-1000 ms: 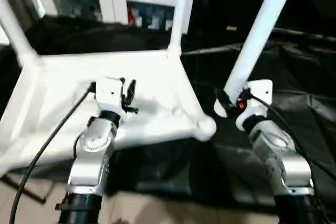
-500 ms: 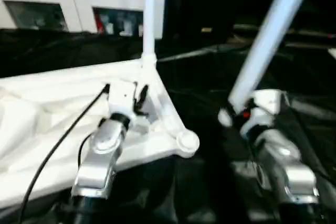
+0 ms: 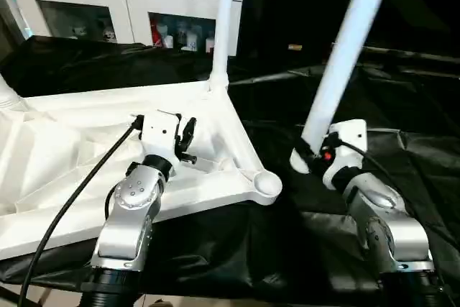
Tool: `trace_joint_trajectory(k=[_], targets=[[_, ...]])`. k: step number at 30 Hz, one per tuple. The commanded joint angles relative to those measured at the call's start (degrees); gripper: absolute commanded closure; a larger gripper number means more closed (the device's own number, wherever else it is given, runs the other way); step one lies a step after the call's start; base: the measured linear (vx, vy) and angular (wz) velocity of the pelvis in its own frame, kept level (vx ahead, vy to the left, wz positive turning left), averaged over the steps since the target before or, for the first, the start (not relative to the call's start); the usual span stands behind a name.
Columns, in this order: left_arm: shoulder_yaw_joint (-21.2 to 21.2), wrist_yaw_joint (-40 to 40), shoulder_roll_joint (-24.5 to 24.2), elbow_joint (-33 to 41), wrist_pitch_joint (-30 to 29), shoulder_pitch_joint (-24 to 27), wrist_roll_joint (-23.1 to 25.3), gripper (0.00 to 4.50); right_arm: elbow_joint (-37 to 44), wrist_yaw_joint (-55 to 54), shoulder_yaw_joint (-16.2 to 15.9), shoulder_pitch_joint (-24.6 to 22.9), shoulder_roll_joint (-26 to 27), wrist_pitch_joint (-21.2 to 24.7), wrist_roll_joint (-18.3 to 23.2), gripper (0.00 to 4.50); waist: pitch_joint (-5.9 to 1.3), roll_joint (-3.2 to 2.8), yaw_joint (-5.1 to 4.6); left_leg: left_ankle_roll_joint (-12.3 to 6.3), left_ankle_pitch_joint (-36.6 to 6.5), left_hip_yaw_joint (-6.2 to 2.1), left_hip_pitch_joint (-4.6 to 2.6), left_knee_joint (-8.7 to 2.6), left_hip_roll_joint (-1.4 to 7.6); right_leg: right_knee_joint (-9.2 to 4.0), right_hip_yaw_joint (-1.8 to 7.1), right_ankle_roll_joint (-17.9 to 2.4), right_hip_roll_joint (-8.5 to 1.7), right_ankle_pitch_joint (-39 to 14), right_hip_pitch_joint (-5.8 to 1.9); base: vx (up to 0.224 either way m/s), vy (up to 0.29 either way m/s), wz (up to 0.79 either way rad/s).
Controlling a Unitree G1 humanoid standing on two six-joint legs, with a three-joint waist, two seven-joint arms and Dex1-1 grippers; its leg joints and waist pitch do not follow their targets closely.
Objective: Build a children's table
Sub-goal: Insert table leg to table base
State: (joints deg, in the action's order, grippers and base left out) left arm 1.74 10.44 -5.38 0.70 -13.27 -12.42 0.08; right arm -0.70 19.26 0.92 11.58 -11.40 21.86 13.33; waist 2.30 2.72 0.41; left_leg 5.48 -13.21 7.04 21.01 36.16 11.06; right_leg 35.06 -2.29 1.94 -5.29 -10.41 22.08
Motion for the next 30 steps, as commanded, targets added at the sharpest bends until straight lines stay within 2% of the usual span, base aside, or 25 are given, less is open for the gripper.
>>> trace_joint_trajectory(k=[1, 2, 3, 4, 5, 6, 7, 8, 11, 12, 13, 15, 16, 18, 21, 23, 24, 27, 28, 29, 30], targets=[[0.8, 3.8, -0.3, -0.6, 2.1, -1.3, -2.2, 2.92, 0.6, -0.5, 0.5, 0.3, 0.7, 0.4, 0.8, 2.57, -2.95, -0.29, 0.32, 0.46, -11.7, 0.81, 0.43, -5.73, 0.73, -4.37, 1.25, -8.1, -1.53, -15.5, -1.68, 0.0, 0.0, 0.0], [0.8, 3.8, -0.3, -0.6, 2.1, -1.3, -2.2, 2.92, 0.6, -0.5, 0.5, 0.3, 0.7, 0.4, 0.8, 2.57, -3.08, -0.27, 0.41, 0.18, -10.8, 0.89, 0.49, -5.7, 0.64, -4.28, 1.29, -8.4, -1.53, -14.4, -1.75, 0.0, 0.0, 0.0], [1.7, 7.7, -1.0, -0.2, 3.7, -1.2, -4.2, 2.92, 1.0, 0.2, 0.6, 0.2, 0.9, 0.4, 1.5, 2.57, -3.33, 0.03, 0.59, -0.29, -9.1, 0.98, 0.47, -5.72, 0.65, -4.06, 1.29, -9.0, -1.52, -11.7, -1.88, 0.0, 0.0, 0.0], [2.9, 13.2, -2.3, 0.1, 2.4, -1.4, -6.8, 2.92, 1.4, 1.1, 0.9, 0.3, 1.0, 0.9, 2.6, 2.57, -3.59, 0.41, 0.66, -0.91, -6.8, 1.15, 0.57, -5.61, 0.72, -3.61, 1.32, -9.7, -1.33, -7.7, -1.95, 0.0, 0.0, 0.0], [4.6, 20.4, -4.2, 0.5, 0.2, -1.8, -10.0, 2.75, 1.8, 2.5, 1.3, 0.5, 1.0, 1.5, 4.0, 2.57, -3.77, 0.27, 1.0, -1.17, -4.5, 1.09, 0.53, -5.47, 0.59, -3.09, 1.36, -10.2, -1.5, -5.4, -2.11, 0.0, 0.0, 0.0], [6.5, 25.4, -6.2, 0.7, -2.0, -2.2, -11.3, 2.64, 1.7, 3.4, 1.5, 0.8, 0.7, 1.6, 4.6, 2.57, -3.92, -0.2, 1.25, -1.92, -1.2, 1.21, 0.32, -5.28, 0.6, -2.5, 1.39, -11.4, -1.19, -0.4, -1.73, 0.056, 0.004, -0.03], [8.7, 30.0, -8.5, 1.1, -4.4, -2.5, -11.8, 2.57, 1.3, 4.2, 1.7, 1.2, 0.1, 1.6, 4.9, 2.57, -3.84, -0.14, 1.39, -2.4, 0.4, 1.39, 0.25, -5.18, 0.44, -2.19, 1.29, -12.3, -0.89, 2.5, -1.72, 0.0, 0.0, 0.0], [8.7, 30.0, -8.5, 1.1, -4.4, -2.5, -11.8, 2.57, 1.3, 4.2, 1.7, 1.2, 0.1, 1.6, 4.9, 2.57, -3.76, -0.27, 1.5, -2.65, 0.3, 1.51, 0.07, -5.17, 0.46, -2.18, 1.29, -12.8, -0.81, 3.1, -1.57, 0.0, 0.0, 0.0], [16.7, 38.1, -14.5, 2.1, -9.4, -3.1, -8.8, 2.3, -1.3, 5.5, 3.1, 2.9, -2.1, 0.7, 4.5, 2.57, -3.38, -0.29, 1.75, -2.74, -3.0, 1.8, -0.11, -5.56, 0.74, -2.45, 1.41, -13.5, -1.1, -0.2, -1.78, 0.0, 0.0, 0.0], [17.7, 38.6, -15.1, 2.2, -9.7, -3.2, -8.0, 2.3, -1.4, 5.6, 3.3, 3.1, -2.4, 0.6, 4.5, 2.57, -3.16, -0.59, 1.73, -2.04, -5.4, 1.9, -0.24, -5.78, 0.82, -2.8, 1.46, -13.0, -1.12, -3.3, -1.63, 0.0, 0.0, 0.0], [18.9, 39.1, -15.9, 1.9, -9.9, -3.6, -6.9, 2.3, -1.4, 5.7, 3.6, 3.2, -2.8, 0.4, 4.5, 2.57, -3.05, -0.63, 1.72, -1.65, -6.6, 2.03, -0.33, -5.8, 0.86, -2.93, 1.53, -12.7, -1.18, -4.7, -1.54, 0.0, 0.0, 0.0], [20.0, 39.8, -16.9, 0.7, -9.3, -4.5, -5.1, 2.3, -1.1, 6.1, 3.9, 3.2, -3.3, 0.4, 4.8, 2.57, -2.85, -0.52, 1.89, -0.14, -10.3, 2.58, -0.55, -6.09, 1.21, -3.57, 1.63, -11.5, -1.35, -10.2, -1.37, 0.0, 0.0, 0.0], [20.9, 40.5, -18.1, 0.1, -9.1, -5.3, -4.0, 2.3, -0.7, 6.4, 3.9, 3.0, -3.7, 0.2, 4.8, 2.57, -2.85, -0.68, 1.94, 0.74, -11.4, 2.54, -0.5, -6.23, 1.28, -3.62, 1.63, -10.7, -1.38, -12.0, -1.36, 0.0, 0.0, 0.0], [21.9, 41.3, -19.6, -0.5, -9.7, -6.3, -2.9, 2.3, 0.0, 6.9, 3.6, 2.5, -3.9, 0.2, 4.8, 2.57, -2.87, -0.46, 1.91, 1.21, -12.6, 2.49, -0.47, -6.3, 1.18, -3.83, 1.6, -9.6, -1.37, -14.3, -1.25, 0.0, 0.0, 0.0], [22.2, 41.7, -20.7, -1.6, -11.3, -7.9, -2.1, 2.3, 0.9, 7.4, 3.0, 1.8, -4.1, 0.3, 4.9, 2.57, -2.89, -0.52, 1.86, 1.5, -12.2, 2.52, -0.41, -6.36, 1.1, -3.98, 1.63, -9.1, -1.31, -14.8, -1.17, 0.0, 0.0, 0.0], [21.6, 40.3, -20.7, -3.9, -12.1, -10.0, -1.7, 2.66, 1.3, 7.8, 2.5, 1.3, -4.1, 0.0, 4.9, 2.57, -3.02, -0.7, 1.92, 1.52, -11.5, 2.5, -0.4, -6.29, 1.05, -3.86, 1.59, -9.4, -1.31, -14.1, -1.17, 0.0, 0.0, 0.0], [21.5, 40.9, -20.8, -4.1, -12.3, -10.4, -1.9, 2.66, 1.4, 7.9, 2.4, 1.1, -4.1, -0.1, 4.9, 2.57, -2.97, -0.53, 1.9, 1.4, -11.1, 2.53, -0.2, -6.36, 1.05, -3.86, 1.57, -9.7, -1.31, -13.8, -1.27, 0.0, 0.0, 0.0], [21.6, 42.6, -21.5, -4.1, -12.8, -10.6, -2.3, 2.84, 1.6, 8.0, 2.3, 0.9, -3.9, -0.1, 4.8, 2.57, -3.05, -0.61, 1.92, 1.26, -10.6, 2.55, -0.22, -6.31, 1.09, -3.83, 1.55, -10.1, -1.36, -13.6, -1.24, 0.0, 0.0, 0.0], [22.0, 44.6, -22.5, -3.6, -13.3, -10.5, -2.8, 2.97, 1.8, 8.1, 2.1, 0.8, -3.7, 0.0, 4.6, 2.57, -3.0, -0.86, 1.92, 1.19, -10.3, 2.55, -0.17, -6.35, 1.05, -3.84, 1.56, -10.2, -1.31, -13.4, -1.23, 0.0, 0.0, 0.0], [22.2, 45.0, -22.8, -3.2, -13.7, -10.3, -2.9, 3.06, 1.8, 8.1, 2.1, 0.7, -3.7, 0.0, 4.6, 2.57, -3.02, -0.74, 1.9, 1.15, -10.2, 2.58, -0.18, -6.34, 1.04, -3.86, 1.56, -10.2, -1.3, -13.3, -1.23, 0.0, 0.0, 0.0], [22.6, 45.8, -23.3, -2.5, -14.5, -10.1, -3.1, 3.11, 1.8, 8.3, 2.1, 0.6, -3.8, -0.1, 4.5, 2.57, -3.06, -0.99, 1.97, 1.09, -9.8, 2.52, -0.21, -6.37, 1.04, -3.74, 1.55, -10.3, -1.31, -13.0, -1.28, 0.0, 0.0, 0.0]])
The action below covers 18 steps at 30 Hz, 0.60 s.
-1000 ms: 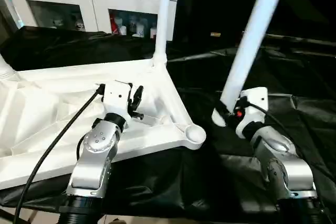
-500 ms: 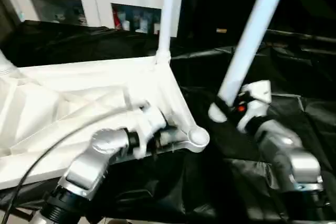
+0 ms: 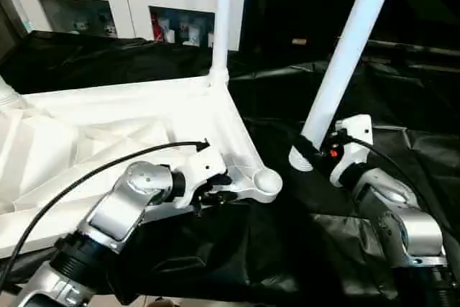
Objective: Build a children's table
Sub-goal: Insert table leg to table base
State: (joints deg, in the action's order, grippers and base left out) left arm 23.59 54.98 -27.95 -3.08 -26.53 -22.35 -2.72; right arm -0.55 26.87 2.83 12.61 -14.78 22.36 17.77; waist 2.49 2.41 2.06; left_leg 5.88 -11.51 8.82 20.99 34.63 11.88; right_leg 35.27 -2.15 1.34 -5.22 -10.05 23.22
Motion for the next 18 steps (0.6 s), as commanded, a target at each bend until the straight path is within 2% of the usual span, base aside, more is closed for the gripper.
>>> trace_joint_trajectory(k=[1, 4, 6, 7, 13, 17, 18], targets=[[1.0, 1.2, -0.8, 1.5, -1.4, -0.1, -0.1, 3.27, 1.7, 0.8, 0.3, -0.5, -0.5, -0.6, 0.1, 2.57, -3.28, -0.66, 0.26, 0.65, -11.1, 0.78, -0.27, -4.83, 0.28, -3.89, 1.41, -10.1, -1.31, -12.3, -2.37, 0.0, 0.0, 0.0], [0.8, -0.1, -0.3, 0.9, -1.5, -0.2, 0.4, 3.52, 1.8, 0.8, 0.5, -0.5, -0.7, -0.7, 0.2, 2.57, -3.31, -0.73, 0.29, 0.49, -10.2, 0.81, -0.2, -4.8, 0.3, -3.67, 1.36, -11.1, -1.25, -9.8, -2.55, 0.0, 0.0, 0.0], [0.5, -0.5, 0.0, 0.6, -1.6, -0.3, 0.4, 3.6, 1.7, 0.7, 0.4, -0.5, -0.7, -0.9, 0.2, 2.57, -3.3, -0.44, 0.35, 0.28, -10.1, 0.9, -0.26, -4.77, 0.29, -3.67, 1.37, -11.4, -1.25, -9.6, -2.55, 0.0, 0.0, 0.0], [0.3, -0.5, 0.2, 0.6, -1.7, -0.3, 0.4, 3.71, 1.6, 0.7, 0.3, -0.5, -0.6, -0.9, 0.2, 2.57, -3.23, -0.54, 0.42, 0.27, -10.4, 0.89, -0.28, -4.82, 0.31, -3.71, 1.39, -11.4, -1.28, -10.1, -2.53, 0.0, 0.0, 0.0], [-1.0, -1.1, 1.4, 0.7, -1.9, 0.2, -0.7, 4.18, 1.9, 0.8, -0.2, -0.4, -0.2, -0.7, 0.1, 2.57, -3.05, -0.42, 0.34, 0.63, -13.0, 0.86, -0.28, -5.0, 0.34, -4.27, 1.41, -9.9, -1.4, -15.2, -2.31, 0.0, 0.0, 0.0], [-2.4, -2.2, 3.4, -0.4, -1.1, 0.3, -1.9, 4.46, 1.9, 1.0, -0.3, -0.4, -0.3, -0.7, 0.1, 2.57, -3.11, -0.33, 0.32, 0.56, -12.6, 0.84, -0.15, -4.98, 0.33, -4.27, 1.39, -9.7, -1.34, -14.7, -2.32, 0.0, 0.0, 0.0], [-2.6, -2.4, 3.8, -0.7, -1.2, 0.2, -2.1, 4.46, 1.9, 1.1, -0.3, -0.4, -0.3, -0.7, 0.1, 2.57, -3.14, -0.04, 0.25, 0.44, -12.3, 0.87, -0.1, -4.94, 0.34, -4.27, 1.41, -9.6, -1.35, -14.5, -2.35, 0.0, 0.0, 0.0]])
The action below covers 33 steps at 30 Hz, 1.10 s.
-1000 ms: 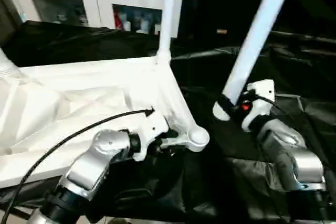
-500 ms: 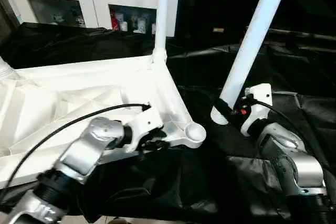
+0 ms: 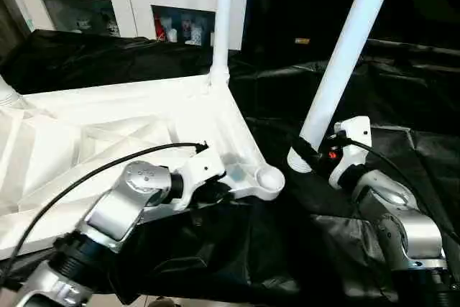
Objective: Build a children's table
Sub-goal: Insert table leg to table base
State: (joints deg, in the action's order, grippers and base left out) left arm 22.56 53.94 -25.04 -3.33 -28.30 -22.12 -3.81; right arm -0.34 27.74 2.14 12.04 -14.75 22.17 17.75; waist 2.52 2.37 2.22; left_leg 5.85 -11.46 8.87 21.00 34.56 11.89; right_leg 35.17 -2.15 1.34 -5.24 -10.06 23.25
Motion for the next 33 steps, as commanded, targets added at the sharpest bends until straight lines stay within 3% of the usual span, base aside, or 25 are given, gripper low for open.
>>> trace_joint_trajectory(k=[1, 4, 8, 11, 18, 23, 24, 25, 26, 28, 29, 33], targets=[[-1.8, -1.8, 1.3, -0.9, 0.7, -0.1, -1.1, 4.46, 1.7, 0.2, 0.4, 0.1, -0.4, -0.5, 0.1, 2.57, -3.17, 0.0, 0.17, 0.28, -11.8, 0.82, -0.09, -4.86, 0.33, -4.1, 1.41, -9.6, -1.36, -14.2, -2.41, 0.0, 0.0, 0.0], [-4.2, -4.9, 4.5, -4.0, 3.6, -0.5, -2.0, 4.46, 1.7, 0.3, 0.2, 0.0, -0.3, -0.6, 0.2, 2.57, -3.09, 0.01, 0.16, -0.01, -11.6, 0.9, 0.01, -4.83, 0.22, -4.33, 1.4, -9.4, -1.35, -15.0, -2.38, 0.0, 0.0, 0.0], [-7.5, -10.8, 9.1, -11.2, 9.1, -2.7, -2.2, 4.46, 1.3, 0.6, -0.3, -0.2, -0.1, -0.9, 0.1, 2.57, -3.17, 0.78, 0.21, -0.46, -11.7, 0.93, 0.2, -4.78, 0.22, -4.63, 1.38, -8.2, -1.49, -16.9, -2.46, 0.0, 0.0, 0.0], [-7.6, -11.5, 9.8, -14.0, 10.6, -3.8, -1.7, 4.46, 1.3, 0.8, -0.5, -0.1, 0.0, -0.8, 0.1, 2.57, -3.26, 0.7, 0.32, -0.73, -10.2, 0.85, 0.27, -4.75, 0.29, -4.4, 1.38, -8.5, -1.55, -14.5, -2.54, 0.0, 0.0, 0.0], [-3.9, -3.3, 6.6, -21.2, 14.1, -8.8, 1.7, 4.46, 0.6, 1.6, -1.2, 1.4, 0.0, -0.2, 0.3, 2.57, -3.46, 0.62, 0.47, -1.84, -5.9, 0.96, -0.11, -4.5, 0.26, -3.54, 1.39, -10.6, -1.44, -6.9, -2.63, 0.0, 0.0, 0.0], [0.0, -0.3, 3.0, -26.3, 17.7, -12.5, 6.6, 4.46, -0.9, 3.0, -1.5, 3.8, -0.3, -0.6, 0.4, 2.57, -3.42, 0.79, 0.44, -1.69, -6.8, 1.03, -0.28, -4.53, 0.41, -3.4, 1.48, -11.0, -1.67, -7.4, -2.7, 0.0, 0.0, 0.0], [0.0, -0.3, 3.0, -26.3, 17.7, -12.5, 6.6, 4.46, -0.9, 3.0, -1.5, 3.8, -0.3, -0.6, 0.4, 2.57, -3.37, 0.7, 0.5, -1.46, -7.0, 1.02, -0.32, -4.59, 0.52, -3.4, 1.47, -11.5, -1.77, -7.4, -2.71, 0.0, 0.0, 0.0], [-0.9, 0.0, 3.4, -26.2, 16.2, -13.4, 5.4, 4.16, -1.3, 3.2, -1.4, 4.4, -0.4, -0.7, 0.5, 2.57, -3.35, 0.71, 0.6, -1.28, -6.8, 1.08, -0.34, -4.56, 0.51, -3.3, 1.48, -11.8, -1.78, -6.9, -2.7, 0.0, 0.0, 0.0], [-3.3, 1.3, 4.7, -24.4, 10.8, -15.0, 1.5, 4.16, -2.0, 3.5, -1.1, 5.1, -0.5, -0.8, 0.6, 2.57, -3.41, 1.19, 0.59, -1.24, -6.5, 1.2, -0.38, -4.5, 0.55, -3.15, 1.48, -12.1, -1.8, -6.5, -2.72, 0.0, 0.0, 0.0], [-4.2, 3.0, 5.2, -22.2, 6.2, -16.1, -0.9, 4.16, -2.8, 3.8, -1.1, 5.7, -0.7, -1.1, 0.6, 2.57, -3.37, 0.93, 1.12, -1.24, -5.7, 1.38, -0.59, -4.39, 0.54, -2.97, 1.47, -13.9, -1.85, -5.3, -2.55, 0.0, 0.0, 0.0], [-4.1, 3.0, 5.3, -21.5, 5.1, -16.6, -0.8, 3.9, -3.1, 3.9, -1.1, 6.0, -0.8, -1.2, 0.5, 2.57, -3.33, 0.92, 1.41, -1.37, -6.0, 1.35, -0.56, -4.41, 0.54, -3.01, 1.45, -14.0, -1.84, -5.4, -2.62, 0.0, 0.0, 0.0], [-4.3, -0.1, 6.8, -22.3, 3.0, -18.6, 1.3, 3.65, -4.1, 4.4, -1.0, 6.8, -0.9, -1.7, 0.2, 2.57, -3.35, 1.12, 1.61, -1.74, -5.7, 1.41, -0.43, -4.34, 0.48, -3.01, 1.47, -13.5, -1.83, -4.8, -2.88, 0.0, 0.0, 0.0]])
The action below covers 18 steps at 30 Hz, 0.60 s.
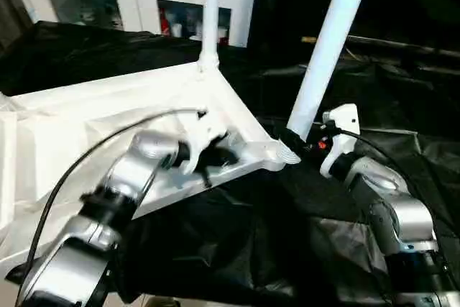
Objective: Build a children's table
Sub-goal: Insert table leg to table base
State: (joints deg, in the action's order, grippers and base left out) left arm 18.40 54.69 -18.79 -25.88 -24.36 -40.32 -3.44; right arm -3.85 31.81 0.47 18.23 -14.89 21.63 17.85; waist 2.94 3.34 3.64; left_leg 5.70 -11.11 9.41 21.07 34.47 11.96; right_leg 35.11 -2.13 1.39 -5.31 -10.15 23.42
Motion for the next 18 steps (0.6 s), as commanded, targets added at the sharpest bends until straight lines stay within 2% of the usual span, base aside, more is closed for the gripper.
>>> trace_joint_trajectory(k=[1, 9, 15, 18], targets=[[0.6, -1.5, 1.0, -0.1, -2.1, -1.0, 2.0, 3.52, -1.1, 0.5, 0.7, 0.9, -0.7, -1.4, -0.1, 2.57, -3.78, -0.05, 0.26, -1.62, -5.8, 0.83, -0.4, -4.27, 0.37, -2.93, 1.45, -13.5, -1.79, -4.7, -3.12, 0.0, 0.0, 0.0], [4.4, -2.2, 1.8, -0.4, -7.5, -1.4, 4.2, 2.84, -2.0, 0.7, 0.4, 1.2, -0.4, -2.2, -0.4, 2.57, -3.87, 0.21, 0.2, -1.84, -5.6, 0.85, -0.38, -4.22, 0.36, -2.98, 1.41, -13.3, -1.67, -4.3, -3.16, 0.0, 0.0, 0.0], [4.3, -2.9, 2.7, 0.4, -10.6, -1.6, 4.8, 2.39, -2.7, 0.7, 0.2, 1.1, -0.2, -2.8, -0.6, 2.57, -3.84, 0.18, 0.33, -1.94, -6.0, 0.84, -0.37, -4.24, 0.35, -3.16, 1.4, -13.6, -1.73, -5.2, -3.14, 0.0, 0.0, 0.0], [4.9, -2.6, 2.9, 0.7, -11.4, -1.3, 4.7, 2.13, -2.2, 0.3, 0.3, 0.9, -0.2, -2.4, -0.5, 2.57, -3.85, -0.31, 0.3, -1.79, -6.0, 0.75, -0.35, -4.29, 0.36, -3.08, 1.36, -13.9, -1.65, -4.1, -3.2, 0.0, 0.0, 0.0]])
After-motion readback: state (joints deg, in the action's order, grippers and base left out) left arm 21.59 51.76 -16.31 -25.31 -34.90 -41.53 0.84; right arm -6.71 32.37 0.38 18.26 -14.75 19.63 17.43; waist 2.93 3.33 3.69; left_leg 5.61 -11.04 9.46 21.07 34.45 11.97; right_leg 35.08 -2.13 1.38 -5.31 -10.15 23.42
